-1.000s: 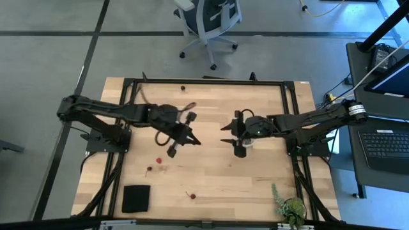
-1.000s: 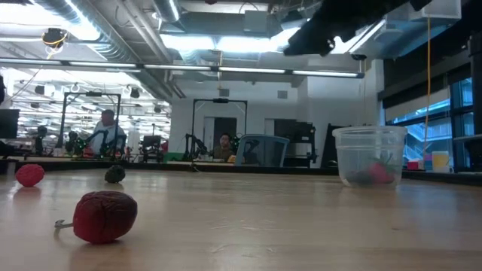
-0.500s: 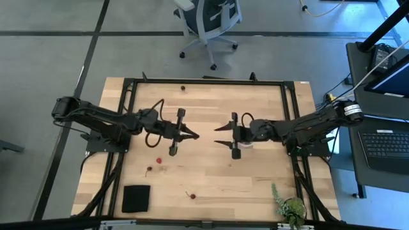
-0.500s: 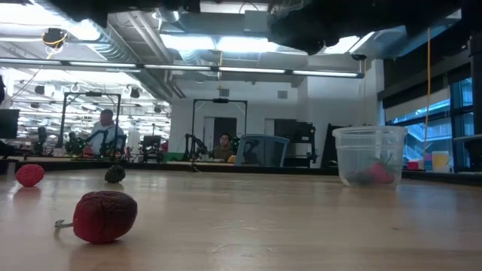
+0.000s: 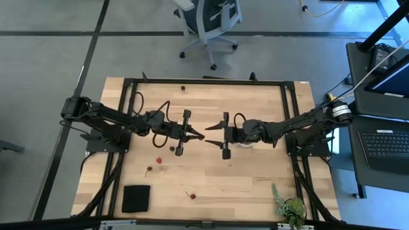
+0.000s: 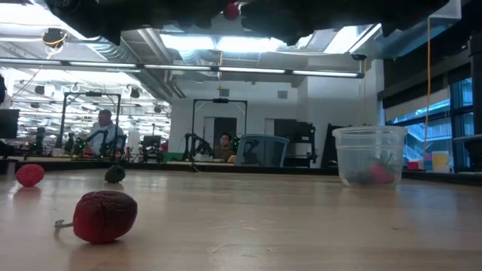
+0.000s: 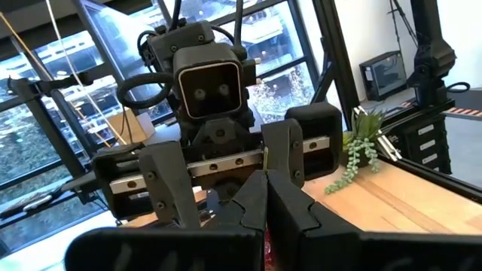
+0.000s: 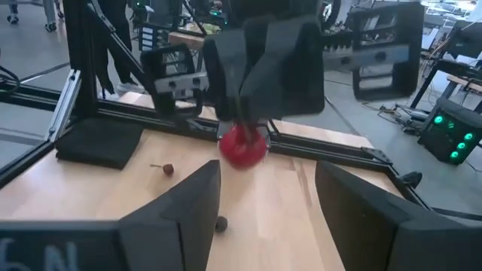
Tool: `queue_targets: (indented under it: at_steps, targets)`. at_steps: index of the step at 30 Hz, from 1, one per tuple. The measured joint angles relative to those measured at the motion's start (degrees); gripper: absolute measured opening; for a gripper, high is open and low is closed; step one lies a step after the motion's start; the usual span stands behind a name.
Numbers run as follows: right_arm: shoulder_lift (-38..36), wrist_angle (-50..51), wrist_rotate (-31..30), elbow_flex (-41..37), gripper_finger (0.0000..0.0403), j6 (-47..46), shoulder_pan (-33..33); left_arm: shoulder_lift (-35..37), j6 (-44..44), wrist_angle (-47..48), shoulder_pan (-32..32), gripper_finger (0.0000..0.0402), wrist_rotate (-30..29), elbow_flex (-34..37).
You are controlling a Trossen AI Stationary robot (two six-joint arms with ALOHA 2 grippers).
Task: Pick and placing Produce into tupperware
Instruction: Put the red cherry into the transparent bucket
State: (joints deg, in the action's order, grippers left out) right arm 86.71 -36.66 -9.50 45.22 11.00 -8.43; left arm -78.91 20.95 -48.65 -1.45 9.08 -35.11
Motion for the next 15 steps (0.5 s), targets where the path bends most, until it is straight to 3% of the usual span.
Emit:
queue_targets:
  at_steps: [15]
  targets:
    - [4.28,0.51,2.59,4.71,0.0218,-0.09,-0.02,-0.16,0.59,-0.85,0.07,0.0000,0.62,0.00]
